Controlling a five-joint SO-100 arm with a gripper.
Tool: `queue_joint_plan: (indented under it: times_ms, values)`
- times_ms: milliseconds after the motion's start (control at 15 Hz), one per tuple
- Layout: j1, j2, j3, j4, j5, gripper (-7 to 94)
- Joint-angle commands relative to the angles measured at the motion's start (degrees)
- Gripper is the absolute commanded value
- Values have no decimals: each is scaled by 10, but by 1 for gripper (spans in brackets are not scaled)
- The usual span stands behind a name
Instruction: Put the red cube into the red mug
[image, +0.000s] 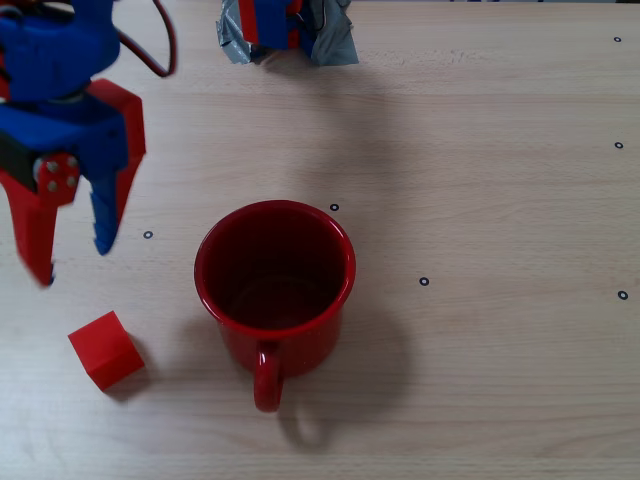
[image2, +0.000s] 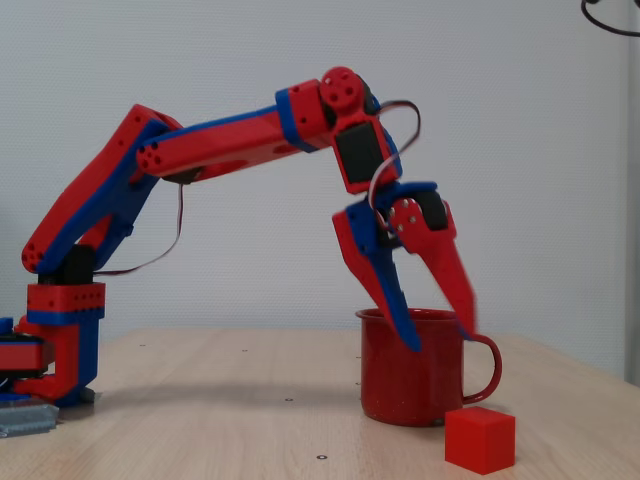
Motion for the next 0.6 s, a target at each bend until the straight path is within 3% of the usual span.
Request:
queue_joint_plan:
  times_ms: [0, 267, 533]
  values:
    - [-5, 37, -25, 5, 18, 32]
    - [-18, 17, -3, -17, 41, 38]
    - [-20, -5, 25, -57, 35, 36]
